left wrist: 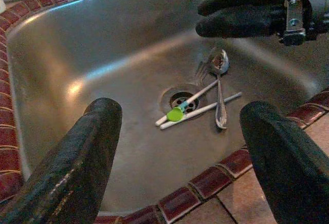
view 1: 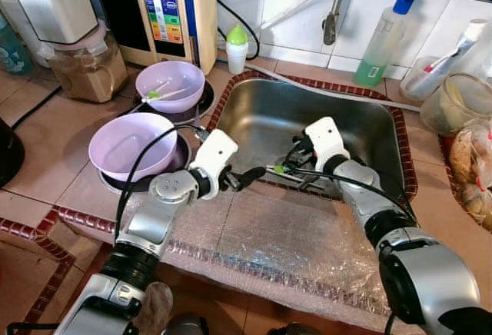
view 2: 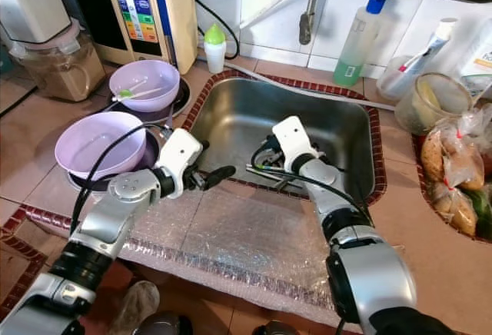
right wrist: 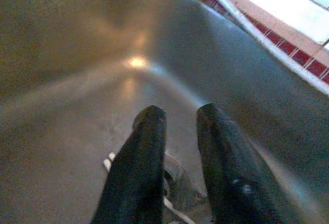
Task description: Kitchen organization
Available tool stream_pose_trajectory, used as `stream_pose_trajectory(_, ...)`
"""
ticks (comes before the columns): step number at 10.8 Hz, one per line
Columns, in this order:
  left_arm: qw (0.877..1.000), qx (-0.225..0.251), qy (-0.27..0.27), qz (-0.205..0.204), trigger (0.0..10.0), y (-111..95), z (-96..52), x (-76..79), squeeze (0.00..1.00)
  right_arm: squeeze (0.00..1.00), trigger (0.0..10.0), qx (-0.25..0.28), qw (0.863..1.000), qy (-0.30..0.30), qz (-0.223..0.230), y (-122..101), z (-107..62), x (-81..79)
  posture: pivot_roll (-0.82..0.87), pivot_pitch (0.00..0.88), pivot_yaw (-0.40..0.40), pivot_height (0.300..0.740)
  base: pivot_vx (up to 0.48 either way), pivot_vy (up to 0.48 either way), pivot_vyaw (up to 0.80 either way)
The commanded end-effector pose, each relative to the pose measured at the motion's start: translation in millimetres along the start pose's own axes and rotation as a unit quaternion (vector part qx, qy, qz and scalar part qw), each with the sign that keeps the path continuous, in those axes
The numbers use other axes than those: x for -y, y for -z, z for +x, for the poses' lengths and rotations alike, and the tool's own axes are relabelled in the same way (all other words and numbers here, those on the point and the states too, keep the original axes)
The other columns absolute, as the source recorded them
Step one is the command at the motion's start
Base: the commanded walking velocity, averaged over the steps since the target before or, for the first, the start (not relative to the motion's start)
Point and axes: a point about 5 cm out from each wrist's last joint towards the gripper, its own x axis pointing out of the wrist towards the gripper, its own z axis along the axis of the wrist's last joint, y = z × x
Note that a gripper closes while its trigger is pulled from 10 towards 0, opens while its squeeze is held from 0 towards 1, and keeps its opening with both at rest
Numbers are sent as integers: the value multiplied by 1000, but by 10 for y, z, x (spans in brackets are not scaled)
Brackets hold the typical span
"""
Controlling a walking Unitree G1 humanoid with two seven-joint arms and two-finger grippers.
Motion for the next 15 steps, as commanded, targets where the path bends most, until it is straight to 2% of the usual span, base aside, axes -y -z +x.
stream_pose_trajectory(1, 1000, 0, -1, 9, 10000, -15, 17, -18, 1000, 1000, 10000, -23, 1000, -11, 0, 105, -27, -45, -7, 28, -18, 740, 0, 0, 0)
stream_pose_trajectory(2, 1000, 1, -1, 11, 10000, -15, 18, -14, 1000, 1000, 10000, -20, 1000, -13, 6, 94, -22, -50, -6, 29, -22, 740, 0, 0, 0)
stream_pose_trajectory(4, 999, 31, -14, 22, 10000, -144, 1, 4, 1000, 1000, 10000, 12, 1000, -5, 24, -10, 3, -31, 0, 26, -32, 740, 0, 0, 0)
stream_pose_trajectory(5, 997, 62, -28, 22, 10000, -249, -27, 15, 1000, 1000, 10000, 36, 999, 2, 34, -71, 9, -24, 8, 24, -41, 740, 0, 0, 0)
stream_pose_trajectory(7, 987, 140, -61, 50, 10000, -517, -155, 62, 1000, 1000, 10000, 93, 993, 27, 66, -164, -7, -61, 14, 21, -47, 740, 0, 0, 0)
stream_pose_trajectory(8, 974, 185, -87, 97, 10000, -689, -239, 70, 1000, 1000, 10000, 111, 990, 44, 73, -190, -16, -86, 26, 10, -57, 740, 0, 0, 0)
stream_pose_trajectory(9, 954, 235, -132, 135, 10000, -917, -347, 52, 1000, 1000, 10000, 124, 987, 61, 80, -216, -22, -97, 25, 4, -55, 740, 0, 0, 0)
stream_pose_trajectory(10, 937, 262, -204, 111, 10000, -1013, -487, -53, 1000, 1000, 10000, 133, 985, 69, 85, -236, -29, -105, 30, 0, -57, 740, 0, 0, 0)
stream_pose_trajectory(11, 930, 270, -228, 101, 10000, -1000, -548, -87, 1000, 1000, 10000, 135, 984, 72, 89, -238, -33, -107, 36, 1, -59, 740, 0, 0, 0)
stream_pose_trajectory(12, 932, 242, -260, 74, 10000, -767, -619, -116, 1000, 1000, 10000, 140, 983, 67, 98, -234, -42, -159, 48, 0, -65, 740, 0, 0, 0)
stream_pose_trajectory(13, 917, 232, -317, 67, 10000, -679, -721, -185, 1000, 1000, 10000, 145, 983, 51, 103, -235, -47, -230, 64, 0, -74, 740, 0, 0, 0)
stream_pose_trajectory(14, 885, 212, -414, 14, 10000, -539, -913, -352, 1000, 1000, 10000, 155, 982, 12, 110, -234, -71, -362, 83, 0, -85, 740, 0, 0, 0)
stream_pose_trajectory(15, 872, 196, -449, 5, 10000, -472, -1006, -428, 1000, 1000, 10000, 163, 981, -10, 103, -234, -95, -430, 90, 0, -90, 740, 0, 0, 0)
